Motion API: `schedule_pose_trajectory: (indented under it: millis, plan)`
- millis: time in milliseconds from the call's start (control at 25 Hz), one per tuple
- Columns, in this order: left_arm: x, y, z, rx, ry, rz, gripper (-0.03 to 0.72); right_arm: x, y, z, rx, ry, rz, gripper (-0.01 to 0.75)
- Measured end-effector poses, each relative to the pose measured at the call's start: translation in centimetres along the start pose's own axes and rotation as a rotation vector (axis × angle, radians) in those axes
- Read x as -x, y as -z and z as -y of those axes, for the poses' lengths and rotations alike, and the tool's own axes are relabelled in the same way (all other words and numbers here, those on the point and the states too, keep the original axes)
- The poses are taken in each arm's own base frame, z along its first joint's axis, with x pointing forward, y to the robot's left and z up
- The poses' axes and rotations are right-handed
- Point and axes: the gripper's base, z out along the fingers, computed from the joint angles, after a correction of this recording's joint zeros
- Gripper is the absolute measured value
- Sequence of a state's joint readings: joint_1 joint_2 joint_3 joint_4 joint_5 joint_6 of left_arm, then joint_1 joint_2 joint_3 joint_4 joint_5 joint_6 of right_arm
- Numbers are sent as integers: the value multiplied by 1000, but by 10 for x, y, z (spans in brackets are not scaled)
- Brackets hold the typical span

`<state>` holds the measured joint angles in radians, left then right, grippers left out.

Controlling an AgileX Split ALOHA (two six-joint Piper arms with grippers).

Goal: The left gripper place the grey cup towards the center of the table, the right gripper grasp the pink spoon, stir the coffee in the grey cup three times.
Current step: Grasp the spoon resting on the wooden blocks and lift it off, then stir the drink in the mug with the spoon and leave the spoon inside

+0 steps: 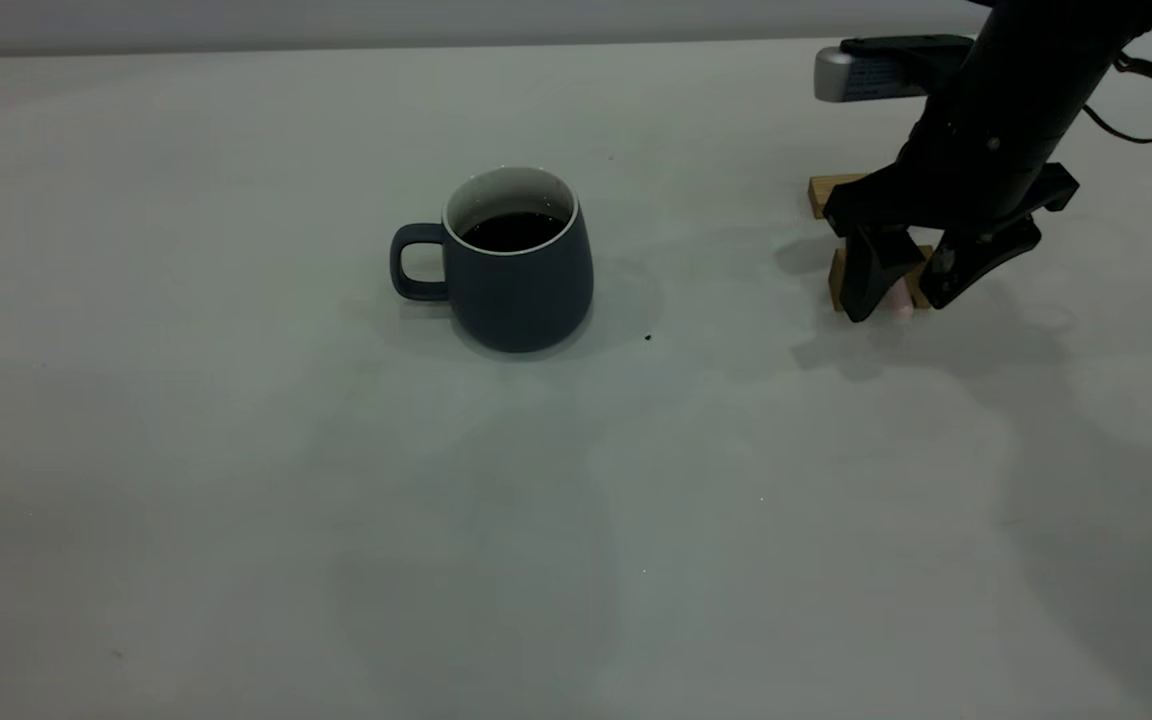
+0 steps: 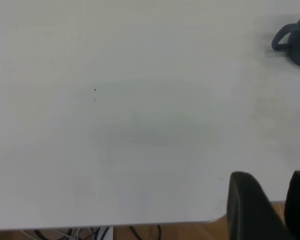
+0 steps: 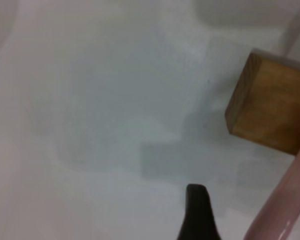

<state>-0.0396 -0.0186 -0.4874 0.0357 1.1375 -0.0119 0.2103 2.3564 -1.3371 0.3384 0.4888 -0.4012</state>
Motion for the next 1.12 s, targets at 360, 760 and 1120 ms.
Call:
schedule_pose_trajectory:
  millis: [360, 760, 1120]
  plan:
    - [0, 0, 0, 0, 0, 0, 249, 0, -1, 1, -9, 13, 3, 299]
    - [0, 0, 0, 0, 0, 0, 248, 10, 40, -7, 14, -27, 22, 146]
    - [0, 0, 0, 0, 0, 0, 248, 10, 130, -60, 464, -620, -147, 146]
